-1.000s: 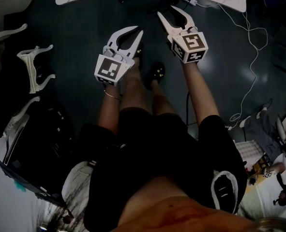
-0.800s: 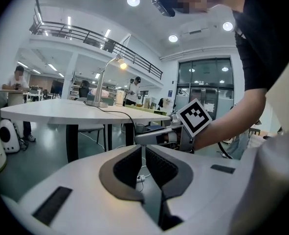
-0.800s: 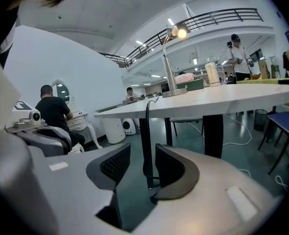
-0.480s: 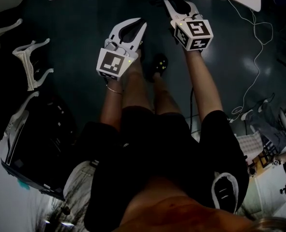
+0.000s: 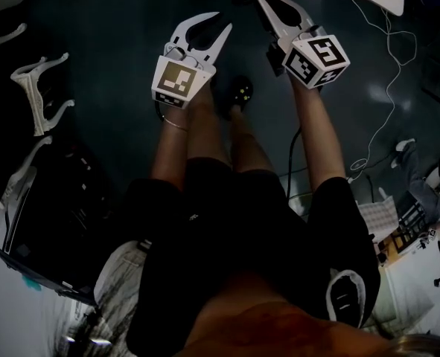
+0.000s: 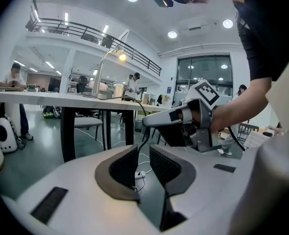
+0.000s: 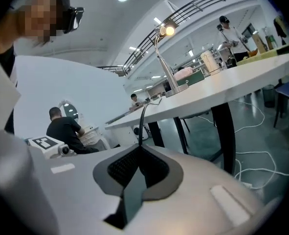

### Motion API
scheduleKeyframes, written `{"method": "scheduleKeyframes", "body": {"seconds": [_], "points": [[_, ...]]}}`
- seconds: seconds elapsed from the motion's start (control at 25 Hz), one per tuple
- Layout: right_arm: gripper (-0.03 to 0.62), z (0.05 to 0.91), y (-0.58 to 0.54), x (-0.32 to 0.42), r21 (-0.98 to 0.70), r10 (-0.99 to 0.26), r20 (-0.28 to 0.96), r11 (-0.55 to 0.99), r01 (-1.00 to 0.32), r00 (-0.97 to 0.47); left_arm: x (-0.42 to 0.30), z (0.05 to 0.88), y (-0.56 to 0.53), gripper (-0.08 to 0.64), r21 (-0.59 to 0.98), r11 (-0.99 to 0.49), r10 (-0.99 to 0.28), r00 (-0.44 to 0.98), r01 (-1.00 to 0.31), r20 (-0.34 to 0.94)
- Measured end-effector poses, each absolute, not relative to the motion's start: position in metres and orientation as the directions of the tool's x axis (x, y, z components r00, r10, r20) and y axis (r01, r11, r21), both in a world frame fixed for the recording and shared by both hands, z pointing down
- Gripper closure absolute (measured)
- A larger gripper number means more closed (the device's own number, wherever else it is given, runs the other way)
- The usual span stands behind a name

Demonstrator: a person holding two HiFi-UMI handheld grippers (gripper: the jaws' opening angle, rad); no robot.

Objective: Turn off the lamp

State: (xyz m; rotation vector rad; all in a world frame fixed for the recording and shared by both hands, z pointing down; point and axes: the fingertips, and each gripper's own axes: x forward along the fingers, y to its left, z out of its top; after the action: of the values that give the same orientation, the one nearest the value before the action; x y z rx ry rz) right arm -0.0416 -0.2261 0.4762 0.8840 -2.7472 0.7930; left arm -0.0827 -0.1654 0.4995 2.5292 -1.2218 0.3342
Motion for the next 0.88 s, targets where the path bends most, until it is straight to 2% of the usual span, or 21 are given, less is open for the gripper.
{"method": "scheduleKeyframes", "body": {"seconds": [0.32, 0.6, 0.88], "points": [[0.584, 0.424, -0.212, -0.041, -0.630, -0.463, 0.113, 0.651, -0.424, -0.879, -0.063, 0.512, -0.177, 0.499, 0.132, -0.625, -0.688, 0.623, -0.769, 0.371], [0.584, 0.392, -0.212, -0.044, -0.705, -0.444, 0.018, 0.630, -0.326, -0.896, -0.053, 0.520, -0.195, 0.499, 0.124, -0.644, -0.675, 0.637, -0.755, 0.372], [0.584, 0.380, -0.207, -0.043, -0.744, -0.429, -0.032, 0.613, -0.265, -0.903, -0.035, 0.530, -0.212, 0.499, 0.047, -0.705, -0.638, 0.663, -0.707, 0.392]]}}
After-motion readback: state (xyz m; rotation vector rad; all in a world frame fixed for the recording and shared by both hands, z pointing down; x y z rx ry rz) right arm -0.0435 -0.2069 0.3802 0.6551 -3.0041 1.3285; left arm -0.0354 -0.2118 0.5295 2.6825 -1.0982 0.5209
